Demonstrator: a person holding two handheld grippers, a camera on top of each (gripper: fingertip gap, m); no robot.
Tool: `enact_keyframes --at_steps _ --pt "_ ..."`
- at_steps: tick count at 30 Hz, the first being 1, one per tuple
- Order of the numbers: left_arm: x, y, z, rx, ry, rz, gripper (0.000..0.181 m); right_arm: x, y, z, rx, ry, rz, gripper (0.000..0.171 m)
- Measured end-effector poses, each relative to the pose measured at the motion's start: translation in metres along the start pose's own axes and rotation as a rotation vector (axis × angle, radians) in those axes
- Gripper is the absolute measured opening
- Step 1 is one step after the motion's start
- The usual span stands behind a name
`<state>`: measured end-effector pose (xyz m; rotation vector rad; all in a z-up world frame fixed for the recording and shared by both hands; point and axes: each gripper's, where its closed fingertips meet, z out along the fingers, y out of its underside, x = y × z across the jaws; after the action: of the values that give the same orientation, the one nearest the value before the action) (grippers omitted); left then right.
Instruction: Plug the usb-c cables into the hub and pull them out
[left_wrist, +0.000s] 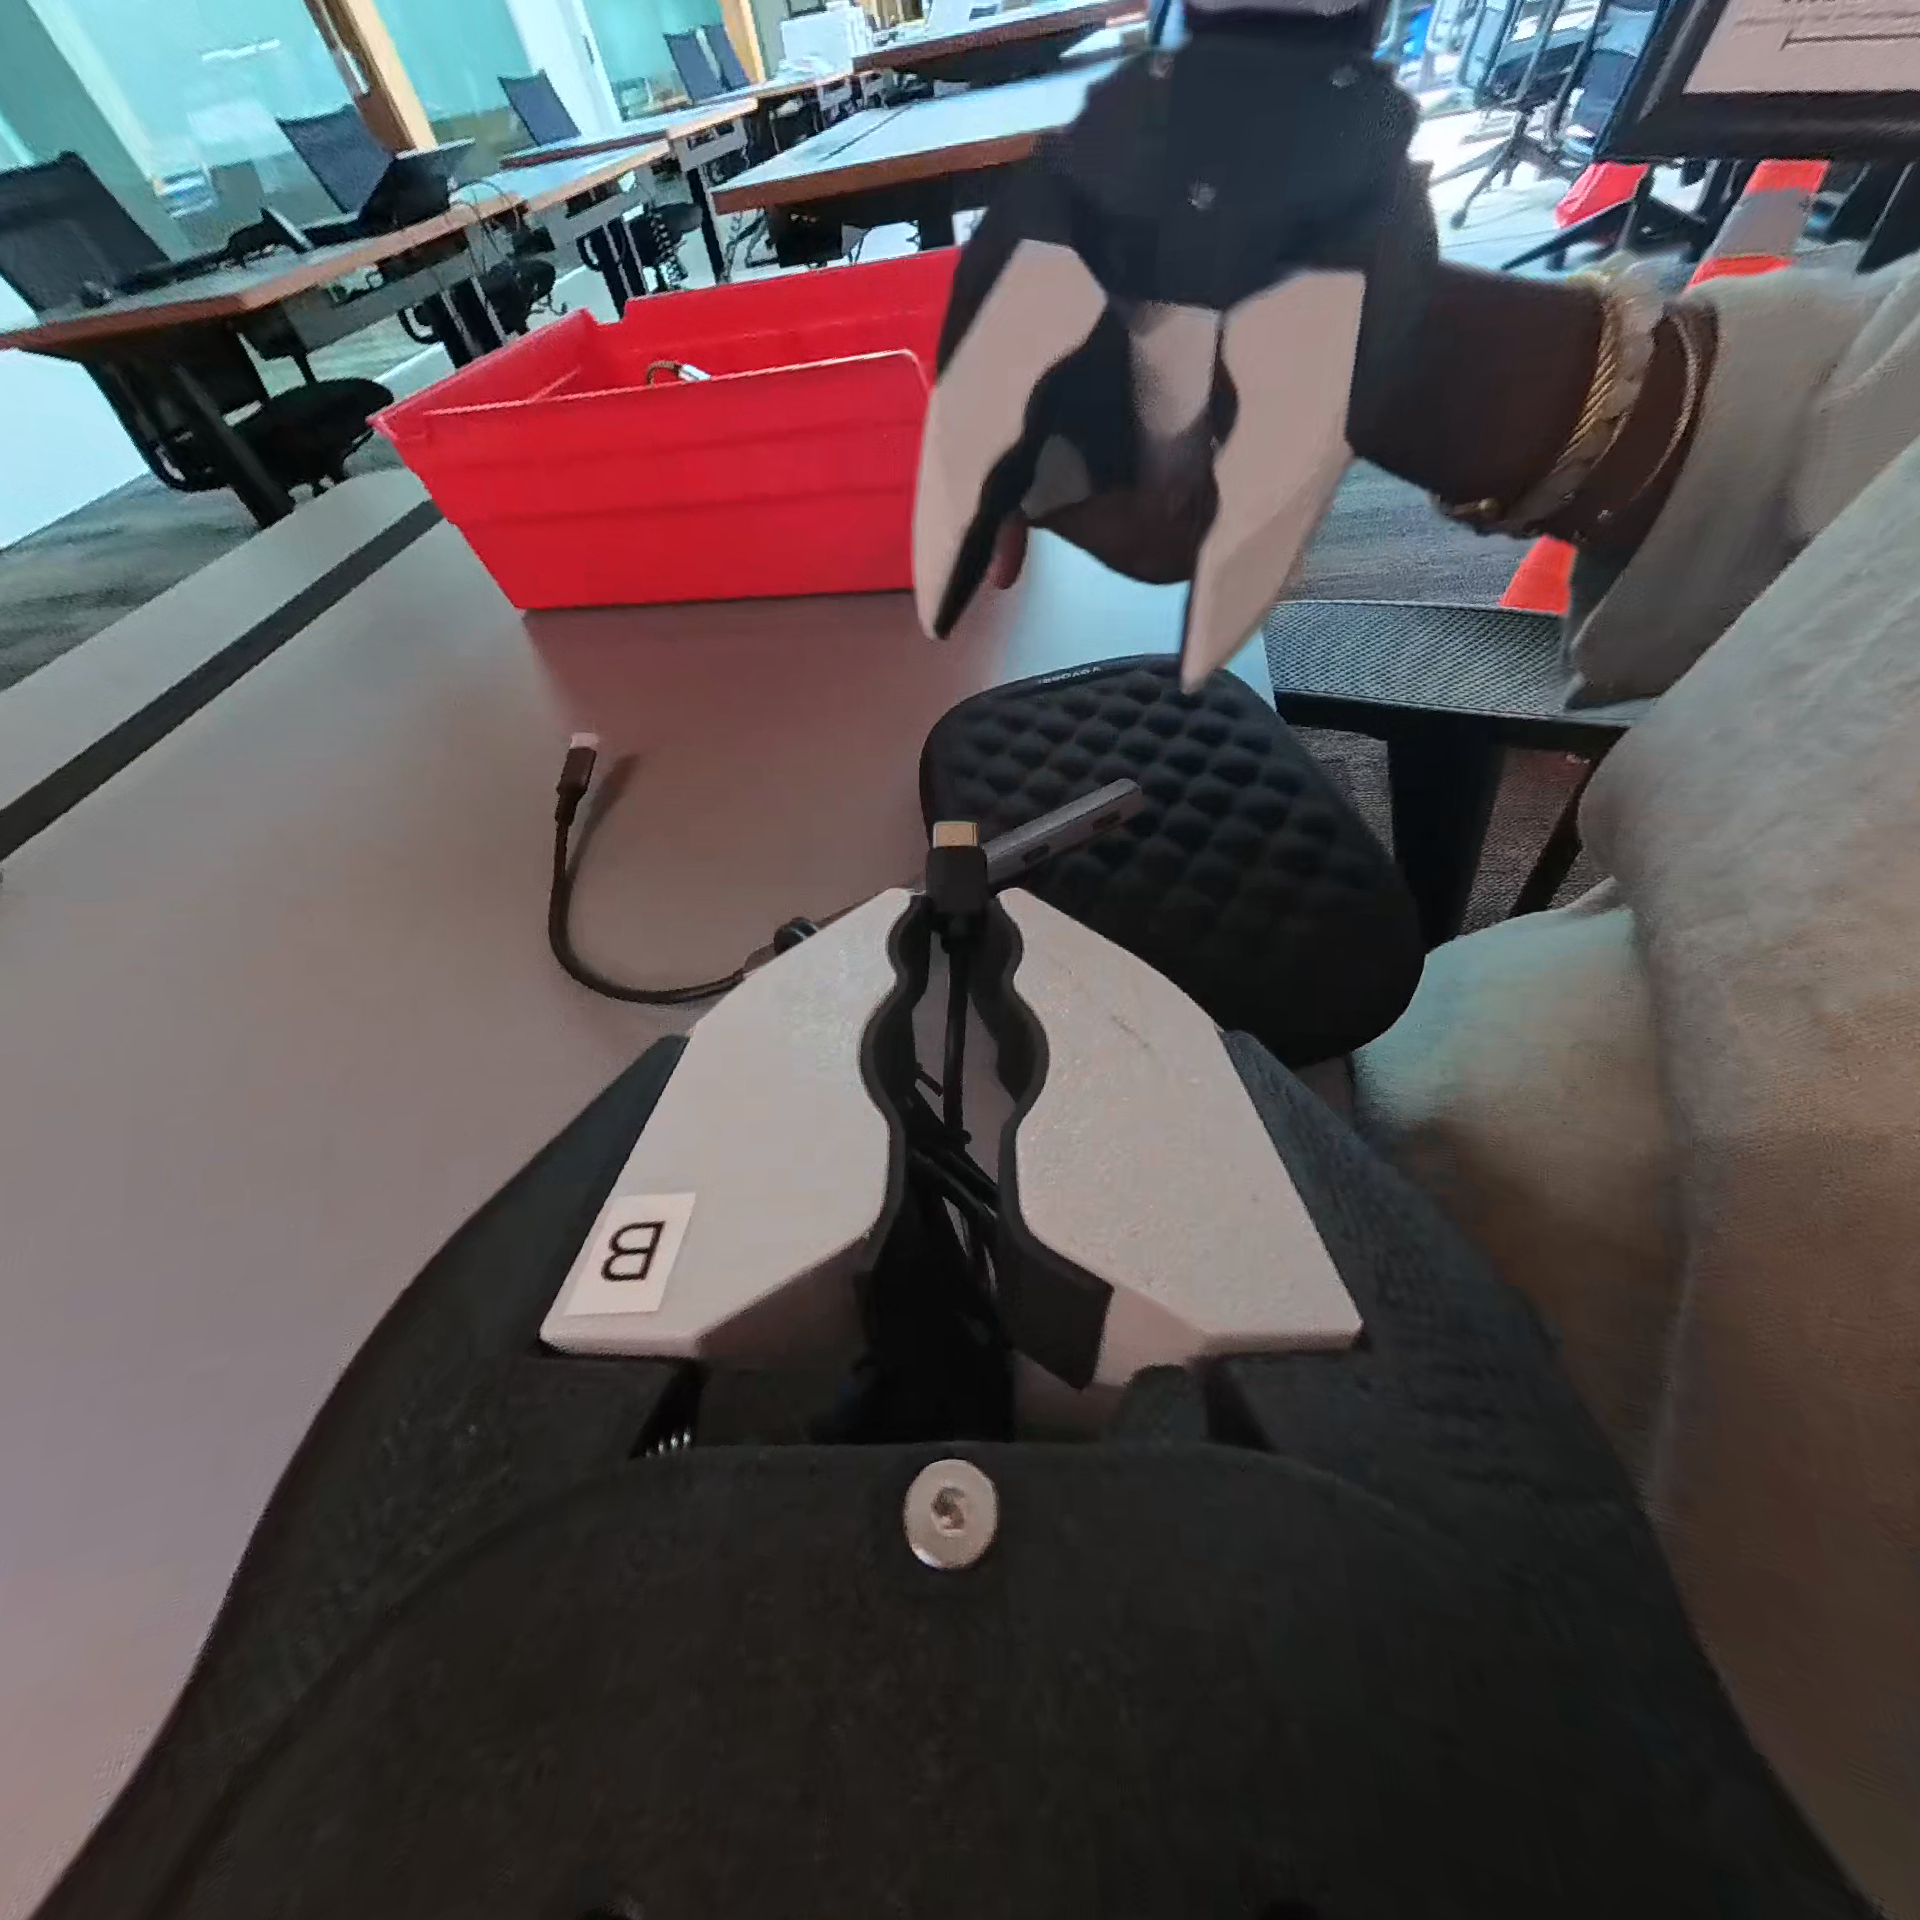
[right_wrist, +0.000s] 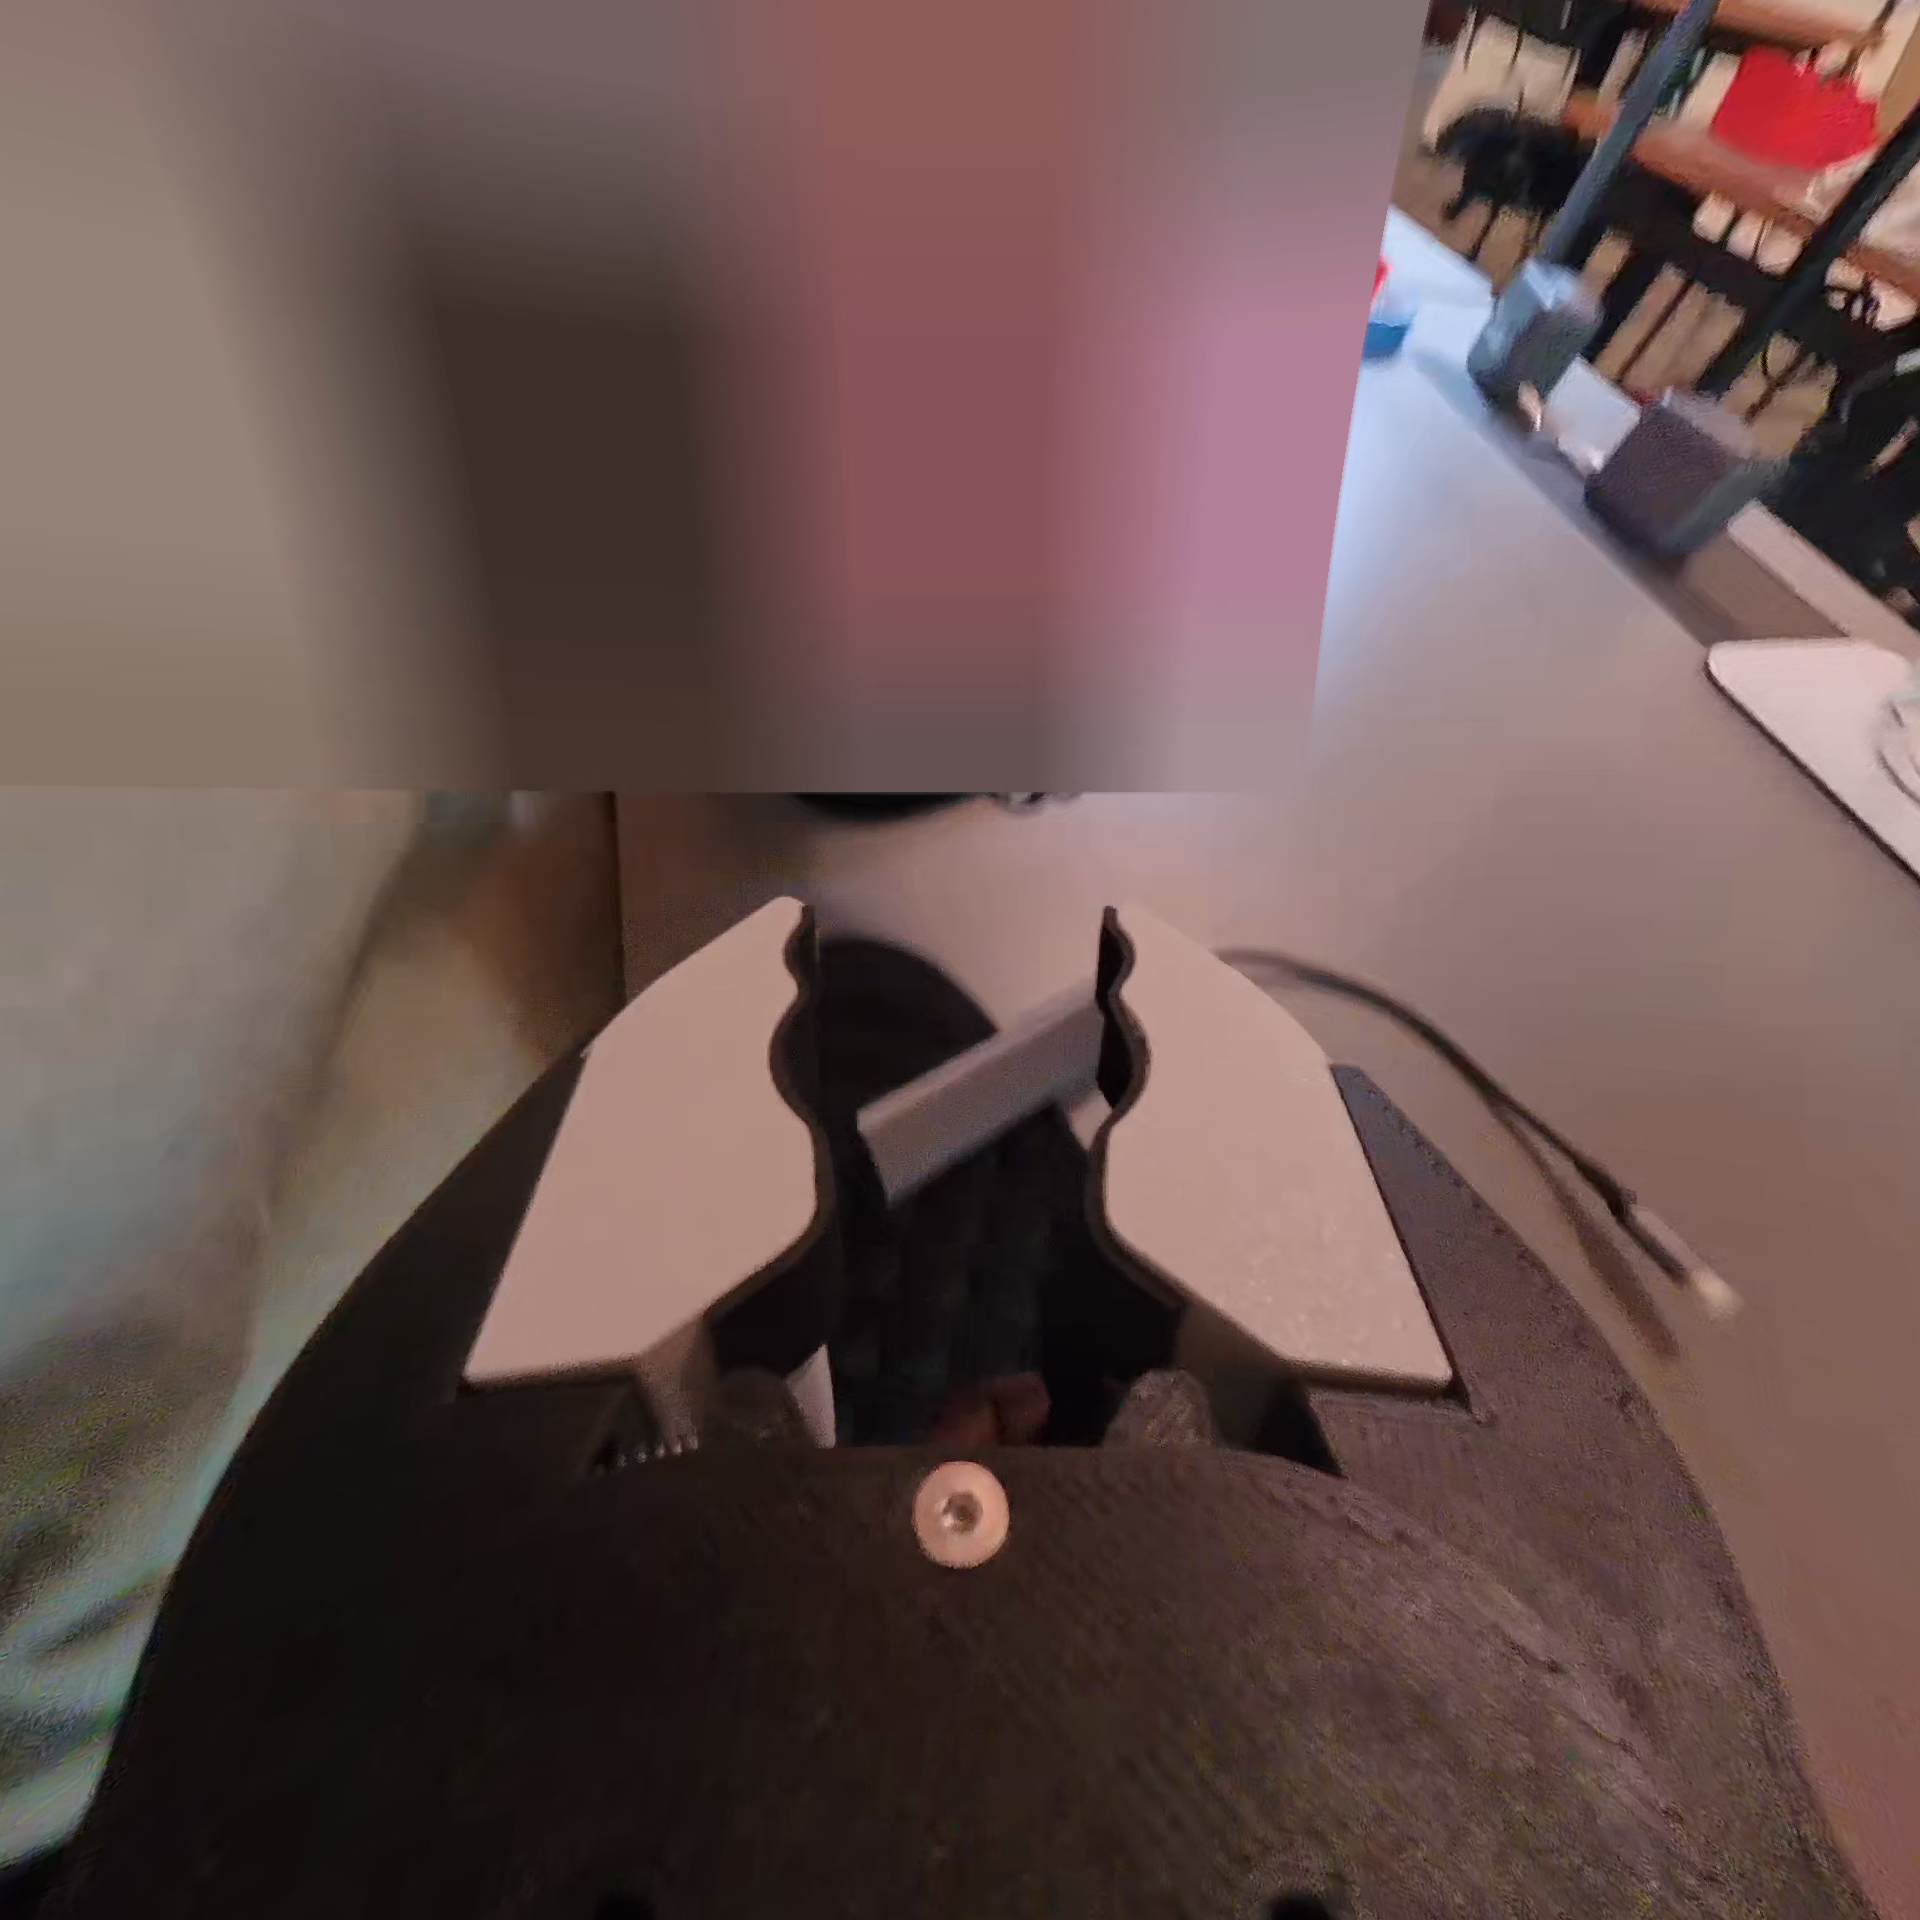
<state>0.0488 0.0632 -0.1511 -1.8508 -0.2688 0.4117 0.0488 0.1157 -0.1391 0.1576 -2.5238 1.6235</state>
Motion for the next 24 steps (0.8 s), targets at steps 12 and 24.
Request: enact_keyframes --at_steps 12,24 --pt "-0.005 0.023 0.015 -0.196 -0.05 -0.016 0.011 0.0 0.067 0.014 -0.255 0.256 -0.325 0.022" --pt "-0.022 0.014 0.032 -0.201 -0.086 -0.323 0.011 0.047 0.027 0.022 -0.37 0.717 -0.712 0.008"
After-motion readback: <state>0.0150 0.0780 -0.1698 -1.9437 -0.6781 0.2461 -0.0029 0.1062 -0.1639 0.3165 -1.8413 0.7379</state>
